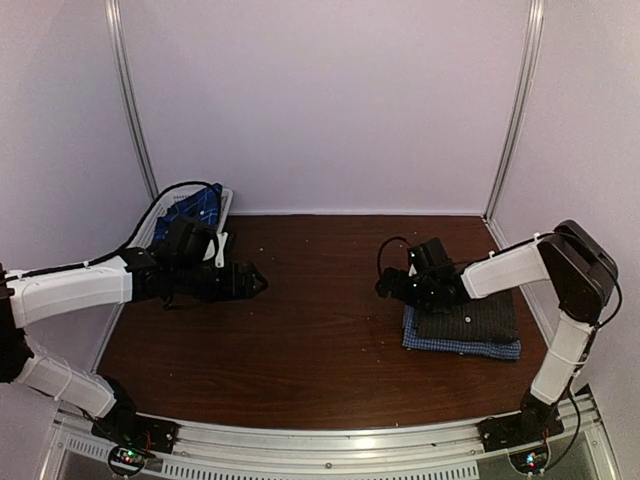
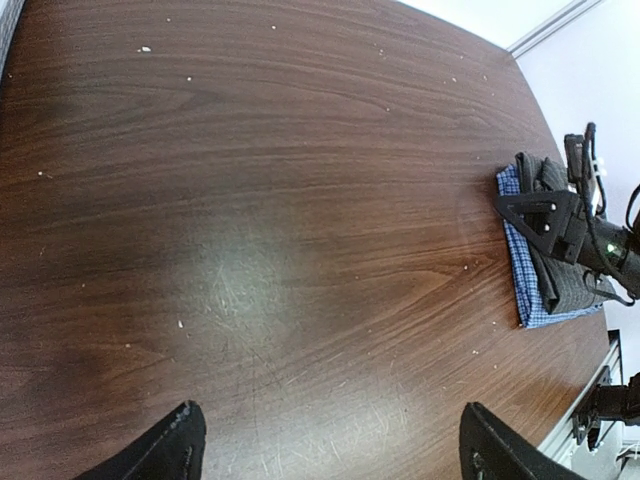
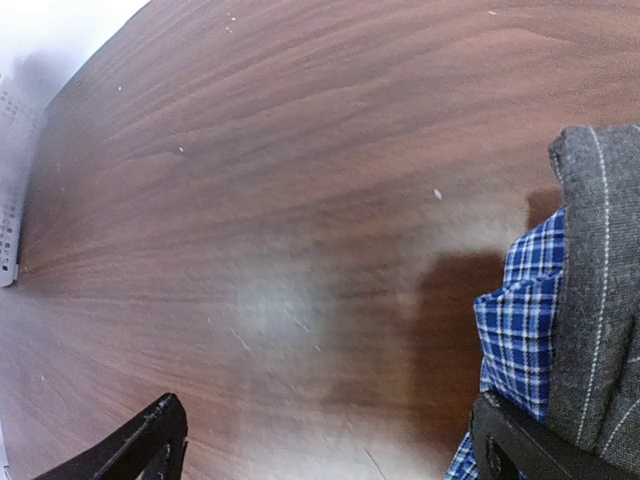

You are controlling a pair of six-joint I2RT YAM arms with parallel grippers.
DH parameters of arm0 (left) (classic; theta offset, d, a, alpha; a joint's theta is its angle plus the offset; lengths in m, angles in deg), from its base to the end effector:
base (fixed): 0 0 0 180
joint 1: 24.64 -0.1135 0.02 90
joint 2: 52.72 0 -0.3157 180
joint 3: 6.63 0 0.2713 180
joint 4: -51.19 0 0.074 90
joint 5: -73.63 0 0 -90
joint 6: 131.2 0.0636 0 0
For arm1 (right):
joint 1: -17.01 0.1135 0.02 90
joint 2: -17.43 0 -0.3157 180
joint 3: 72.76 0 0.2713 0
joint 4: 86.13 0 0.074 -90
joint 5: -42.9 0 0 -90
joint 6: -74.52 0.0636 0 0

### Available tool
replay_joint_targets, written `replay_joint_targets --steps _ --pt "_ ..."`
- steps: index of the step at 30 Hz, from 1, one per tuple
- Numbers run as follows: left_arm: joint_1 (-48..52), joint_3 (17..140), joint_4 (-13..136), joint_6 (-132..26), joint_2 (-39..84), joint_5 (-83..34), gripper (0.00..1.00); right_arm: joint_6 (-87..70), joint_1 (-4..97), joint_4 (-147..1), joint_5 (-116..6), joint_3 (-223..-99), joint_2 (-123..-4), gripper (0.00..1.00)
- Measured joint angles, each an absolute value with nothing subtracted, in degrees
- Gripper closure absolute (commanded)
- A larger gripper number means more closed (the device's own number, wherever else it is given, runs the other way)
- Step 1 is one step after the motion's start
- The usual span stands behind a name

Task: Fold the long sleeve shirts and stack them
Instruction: Move the square-folded shirt to the corner of the board.

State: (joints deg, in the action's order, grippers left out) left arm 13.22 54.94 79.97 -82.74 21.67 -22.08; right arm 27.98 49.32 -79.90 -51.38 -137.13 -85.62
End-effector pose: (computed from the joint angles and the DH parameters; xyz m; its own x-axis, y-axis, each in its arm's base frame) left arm 0.2347 -0.1905 0.2662 -0.8363 -0.1857 -0.5159 0.1535 0.8240 -0.5453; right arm 0.3359 0.2180 0.1545 -0.8305 0.2864 -0.4778 -0.0089 0.8508 0.5254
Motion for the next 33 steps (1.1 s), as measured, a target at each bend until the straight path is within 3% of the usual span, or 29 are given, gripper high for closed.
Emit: replay_joint_targets --steps 16,33 --pt "13.2 54.9 77.7 -83.8 22.4 -23.7 0.11 27.8 48.7 -77.5 -51.4 -117.8 -65.8 0.0" --pt "13.2 54.6 77.2 -83.8 22.6 -23.9 0.1 27.1 49.8 -68.5 -52.6 -116.8 -56.7 0.0"
